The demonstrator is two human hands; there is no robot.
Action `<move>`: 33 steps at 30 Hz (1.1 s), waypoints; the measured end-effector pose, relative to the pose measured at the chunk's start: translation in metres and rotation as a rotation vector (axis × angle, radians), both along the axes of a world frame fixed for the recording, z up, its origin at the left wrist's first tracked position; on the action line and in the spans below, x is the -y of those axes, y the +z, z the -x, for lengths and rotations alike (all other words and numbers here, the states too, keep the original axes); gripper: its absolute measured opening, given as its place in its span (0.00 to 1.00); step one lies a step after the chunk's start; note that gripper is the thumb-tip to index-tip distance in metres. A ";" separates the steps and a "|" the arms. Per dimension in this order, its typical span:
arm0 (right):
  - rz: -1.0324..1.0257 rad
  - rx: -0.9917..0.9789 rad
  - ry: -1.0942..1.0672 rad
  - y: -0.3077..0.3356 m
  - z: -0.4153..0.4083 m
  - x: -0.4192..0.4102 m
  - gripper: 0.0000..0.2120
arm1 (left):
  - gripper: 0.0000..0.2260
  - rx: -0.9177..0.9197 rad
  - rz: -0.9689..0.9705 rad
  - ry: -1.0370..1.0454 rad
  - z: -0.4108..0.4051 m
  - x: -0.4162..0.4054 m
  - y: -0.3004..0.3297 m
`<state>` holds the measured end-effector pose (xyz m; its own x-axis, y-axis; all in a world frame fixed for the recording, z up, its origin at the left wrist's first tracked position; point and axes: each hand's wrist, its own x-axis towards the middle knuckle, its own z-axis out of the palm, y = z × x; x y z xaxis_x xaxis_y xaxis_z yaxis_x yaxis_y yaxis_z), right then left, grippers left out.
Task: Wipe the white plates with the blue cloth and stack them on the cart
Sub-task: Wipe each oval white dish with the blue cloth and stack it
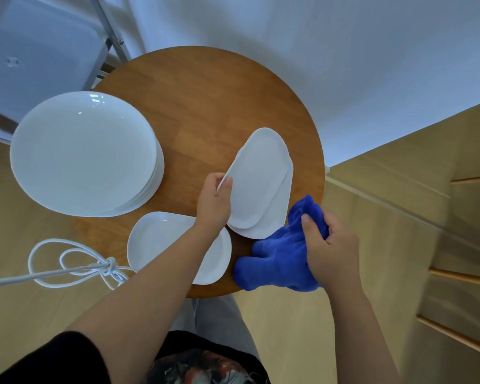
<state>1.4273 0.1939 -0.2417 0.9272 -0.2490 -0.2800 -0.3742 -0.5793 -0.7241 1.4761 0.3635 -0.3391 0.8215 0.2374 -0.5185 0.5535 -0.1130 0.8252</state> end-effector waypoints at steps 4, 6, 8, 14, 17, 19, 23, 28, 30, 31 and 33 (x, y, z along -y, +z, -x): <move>-0.112 0.019 -0.020 0.029 -0.007 0.000 0.11 | 0.11 -0.174 0.260 0.169 -0.003 -0.003 0.006; -0.148 0.058 0.003 0.044 -0.011 -0.005 0.08 | 0.12 -0.210 0.361 0.204 -0.002 -0.004 0.013; -0.172 0.118 -0.002 0.053 -0.015 -0.015 0.04 | 0.13 -0.210 0.386 0.184 -0.003 -0.004 0.024; -0.205 0.006 0.189 0.034 -0.033 -0.057 0.38 | 0.18 -0.063 0.339 0.086 0.006 -0.007 0.056; 0.186 -0.058 0.511 0.007 -0.018 -0.073 0.33 | 0.19 -0.027 0.328 0.119 0.008 -0.012 0.068; 0.168 0.034 0.568 -0.001 -0.010 -0.083 0.30 | 0.20 -0.067 0.292 0.131 0.010 -0.016 0.070; 0.125 0.100 0.568 -0.010 -0.007 -0.093 0.28 | 0.21 -0.140 0.289 0.117 0.016 -0.022 0.075; 0.167 0.186 0.488 -0.010 -0.020 -0.093 0.29 | 0.21 -0.051 0.253 0.038 0.024 -0.026 0.081; 0.170 0.225 0.452 -0.006 -0.026 -0.094 0.30 | 0.21 0.056 0.222 0.016 0.028 -0.030 0.082; 0.160 0.238 0.429 -0.005 -0.029 -0.094 0.30 | 0.21 0.103 0.207 0.004 0.029 -0.032 0.084; 0.148 0.248 0.382 -0.002 -0.037 -0.091 0.32 | 0.21 0.161 0.198 -0.010 0.031 -0.035 0.086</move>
<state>1.4639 0.2848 -0.2440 0.9944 0.1022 -0.0263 0.0590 -0.7452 -0.6642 1.4447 0.3981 -0.2529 0.8991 0.1363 -0.4159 0.4124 0.0546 0.9094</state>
